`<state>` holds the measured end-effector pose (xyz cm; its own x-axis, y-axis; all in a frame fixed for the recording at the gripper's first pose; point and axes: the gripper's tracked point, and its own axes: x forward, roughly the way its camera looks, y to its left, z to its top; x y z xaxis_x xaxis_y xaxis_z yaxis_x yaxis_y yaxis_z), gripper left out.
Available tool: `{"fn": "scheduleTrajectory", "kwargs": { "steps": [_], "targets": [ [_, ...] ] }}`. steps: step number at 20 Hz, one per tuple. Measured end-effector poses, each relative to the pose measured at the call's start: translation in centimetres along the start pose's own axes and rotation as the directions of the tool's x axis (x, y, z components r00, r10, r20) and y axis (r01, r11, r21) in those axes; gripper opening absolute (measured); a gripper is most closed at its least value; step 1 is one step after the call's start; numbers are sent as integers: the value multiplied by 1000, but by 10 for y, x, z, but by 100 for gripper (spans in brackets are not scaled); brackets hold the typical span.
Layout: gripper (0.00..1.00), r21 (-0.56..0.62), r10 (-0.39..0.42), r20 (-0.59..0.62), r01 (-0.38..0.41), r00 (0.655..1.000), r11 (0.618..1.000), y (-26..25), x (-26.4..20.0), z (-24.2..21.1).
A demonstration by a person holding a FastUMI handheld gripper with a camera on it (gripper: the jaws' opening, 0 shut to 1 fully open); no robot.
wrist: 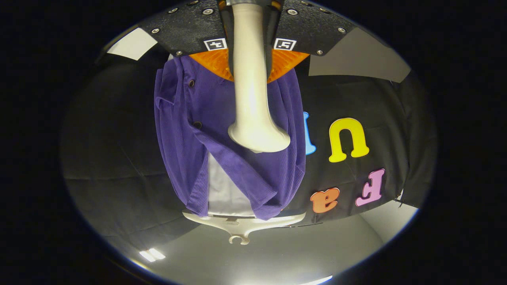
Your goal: Iron the clothes twice with a garment steamer, once on the left side and once on the right side.
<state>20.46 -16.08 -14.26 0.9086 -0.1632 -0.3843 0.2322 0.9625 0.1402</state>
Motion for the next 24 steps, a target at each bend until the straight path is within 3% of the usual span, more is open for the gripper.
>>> {"fn": "scheduleTrajectory", "kwargs": {
  "steps": [12, 24],
  "targets": [
    [29, -105, -24, -116, 12, 993, 994, -10, -2, -81],
    [29, -150, -117, -219, 85, 969, 985, -21, -12, -163]
  ]
}}
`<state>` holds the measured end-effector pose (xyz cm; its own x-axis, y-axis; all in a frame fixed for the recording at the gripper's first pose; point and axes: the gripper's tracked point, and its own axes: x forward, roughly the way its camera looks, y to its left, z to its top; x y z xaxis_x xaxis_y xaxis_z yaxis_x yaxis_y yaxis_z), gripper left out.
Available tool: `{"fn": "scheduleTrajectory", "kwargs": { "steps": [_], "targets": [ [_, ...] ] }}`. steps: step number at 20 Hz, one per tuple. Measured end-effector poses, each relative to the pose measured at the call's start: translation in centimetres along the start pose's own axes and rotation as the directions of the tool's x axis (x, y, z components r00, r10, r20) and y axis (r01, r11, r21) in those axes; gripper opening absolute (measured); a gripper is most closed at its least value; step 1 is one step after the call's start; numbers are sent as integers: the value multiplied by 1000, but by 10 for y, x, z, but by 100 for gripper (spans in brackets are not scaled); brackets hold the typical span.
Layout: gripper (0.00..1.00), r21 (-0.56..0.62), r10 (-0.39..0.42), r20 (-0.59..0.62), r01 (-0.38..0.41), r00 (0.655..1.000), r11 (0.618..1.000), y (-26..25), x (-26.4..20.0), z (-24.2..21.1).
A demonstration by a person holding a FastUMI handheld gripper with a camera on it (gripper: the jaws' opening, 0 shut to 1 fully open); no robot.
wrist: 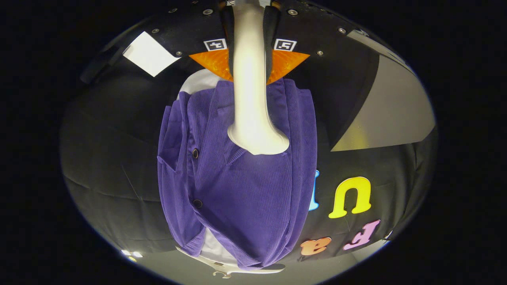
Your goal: Iron the clothes twice with a garment steamer, once on the left side and once on the right side.
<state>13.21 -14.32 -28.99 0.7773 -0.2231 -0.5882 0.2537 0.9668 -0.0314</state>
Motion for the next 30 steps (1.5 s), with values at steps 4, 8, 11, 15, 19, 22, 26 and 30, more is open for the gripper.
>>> {"fn": "scheduleTrajectory", "kwargs": {
  "steps": [4, 8, 11, 15, 19, 22, 26, 30],
  "targets": [
    [29, 17, -5, -8, 5, 1000, 1000, 1, 1, -15],
    [29, 23, -19, -62, 20, 998, 1000, 0, 5, -38],
    [29, 41, -11, -64, 14, 998, 999, -1, 2, -42],
    [29, 52, -47, -71, 51, 996, 997, -6, -1, -45],
    [29, 62, -106, -88, 111, 990, 992, -14, -6, -39],
    [29, 87, -127, -82, 134, 989, 987, -19, -16, -22],
    [29, 119, -147, -55, 152, 988, 981, -49, -37, -1],
    [29, 151, -167, 14, 163, 986, 975, -81, -57, 35]
  ]
}}
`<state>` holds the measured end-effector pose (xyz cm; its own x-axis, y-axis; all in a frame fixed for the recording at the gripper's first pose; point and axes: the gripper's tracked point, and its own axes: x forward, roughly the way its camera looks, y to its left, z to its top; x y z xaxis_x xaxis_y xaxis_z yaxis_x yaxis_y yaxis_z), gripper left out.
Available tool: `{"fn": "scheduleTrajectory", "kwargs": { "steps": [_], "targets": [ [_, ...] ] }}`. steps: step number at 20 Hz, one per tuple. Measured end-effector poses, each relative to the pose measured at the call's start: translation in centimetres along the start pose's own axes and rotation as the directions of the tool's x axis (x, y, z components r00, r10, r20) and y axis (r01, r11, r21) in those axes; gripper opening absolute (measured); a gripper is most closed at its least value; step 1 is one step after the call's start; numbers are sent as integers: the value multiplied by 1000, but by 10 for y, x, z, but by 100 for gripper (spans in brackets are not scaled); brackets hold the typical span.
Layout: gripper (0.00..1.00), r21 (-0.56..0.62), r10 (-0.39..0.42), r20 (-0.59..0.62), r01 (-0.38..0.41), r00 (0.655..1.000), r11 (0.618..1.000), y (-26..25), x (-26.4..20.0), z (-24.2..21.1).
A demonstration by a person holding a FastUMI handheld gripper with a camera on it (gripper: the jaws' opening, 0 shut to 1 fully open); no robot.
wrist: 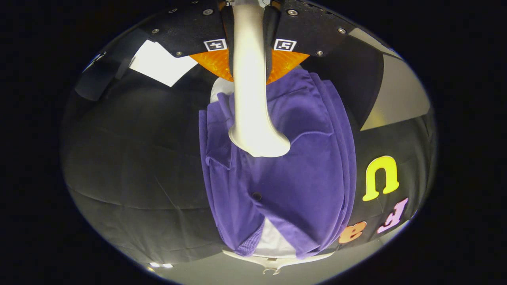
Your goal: Iron the clothes twice with a garment steamer, once on the left side and once on the right side.
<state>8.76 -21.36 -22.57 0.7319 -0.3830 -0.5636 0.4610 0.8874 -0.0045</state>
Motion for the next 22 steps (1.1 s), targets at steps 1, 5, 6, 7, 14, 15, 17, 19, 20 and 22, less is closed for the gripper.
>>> {"fn": "scheduleTrajectory", "kwargs": {
  "steps": [1, 5, 6, 7, 14, 15, 17, 19, 20, 22],
  "targets": [
    [29, -2, -1, 14, 1, 1000, 1000, -4, -2, 10],
    [29, -13, 1, 62, 0, 998, 1000, -21, -5, 42],
    [29, -15, 1, 73, 0, 997, 1000, -25, -6, 49],
    [29, -9, 9, 82, -9, 997, 1000, -26, -6, 57],
    [28, 23, 37, 156, -41, 987, 999, -38, -9, 110],
    [28, 28, 38, 161, -43, 986, 999, -40, -8, 117],
    [29, 53, 54, 179, -64, 982, 997, -42, -7, 135],
    [29, 75, 59, 220, -77, 974, 994, -46, -8, 158],
    [28, 85, 54, 237, -76, 970, 993, -48, -8, 169],
    [28, 112, 57, 274, -91, 960, 990, -52, -10, 192]
  ]
}}
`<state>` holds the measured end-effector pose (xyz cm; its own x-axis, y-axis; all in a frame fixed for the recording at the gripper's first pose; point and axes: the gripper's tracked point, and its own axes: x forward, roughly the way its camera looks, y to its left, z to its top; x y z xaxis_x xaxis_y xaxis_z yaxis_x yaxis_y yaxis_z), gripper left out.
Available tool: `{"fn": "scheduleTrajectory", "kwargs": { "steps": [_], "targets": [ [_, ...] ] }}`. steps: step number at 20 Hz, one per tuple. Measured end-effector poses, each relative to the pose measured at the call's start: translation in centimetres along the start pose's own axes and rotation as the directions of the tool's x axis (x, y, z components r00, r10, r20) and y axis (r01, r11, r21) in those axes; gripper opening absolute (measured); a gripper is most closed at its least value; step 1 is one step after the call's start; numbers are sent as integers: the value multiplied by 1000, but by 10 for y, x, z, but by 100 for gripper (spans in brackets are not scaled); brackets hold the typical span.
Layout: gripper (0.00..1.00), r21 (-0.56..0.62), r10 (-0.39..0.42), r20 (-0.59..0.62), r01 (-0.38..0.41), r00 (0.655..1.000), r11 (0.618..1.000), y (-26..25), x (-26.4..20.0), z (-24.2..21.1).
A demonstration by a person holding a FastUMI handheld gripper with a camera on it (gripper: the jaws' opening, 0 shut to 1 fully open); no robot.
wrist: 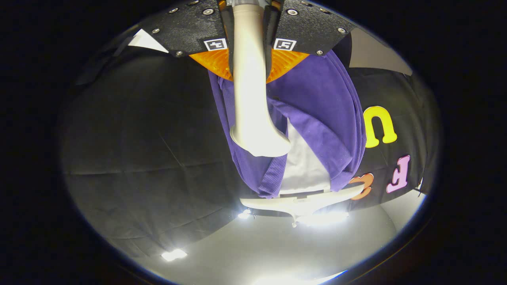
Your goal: Iron the clothes twice with a garment steamer, once on the left side and once on the right side.
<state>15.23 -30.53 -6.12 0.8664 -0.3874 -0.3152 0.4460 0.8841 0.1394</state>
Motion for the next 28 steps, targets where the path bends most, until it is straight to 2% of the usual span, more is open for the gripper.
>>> {"fn": "scheduleTrajectory", "kwargs": {
  "steps": [4, 10, 16, 22, 28],
  "targets": [
    [28, 18, -27, 55, 26, 998, 999, -8, 18, 25],
    [28, 34, 33, 93, -37, 995, 999, 9, 48, 43],
    [28, -69, 63, 49, -60, 997, 996, 21, 66, 12],
    [28, -63, 43, 4, -42, 999, 997, 2, 75, -17],
    [28, -128, 11, -64, -20, 998, 992, -24, 63, -57]
  ]
}}
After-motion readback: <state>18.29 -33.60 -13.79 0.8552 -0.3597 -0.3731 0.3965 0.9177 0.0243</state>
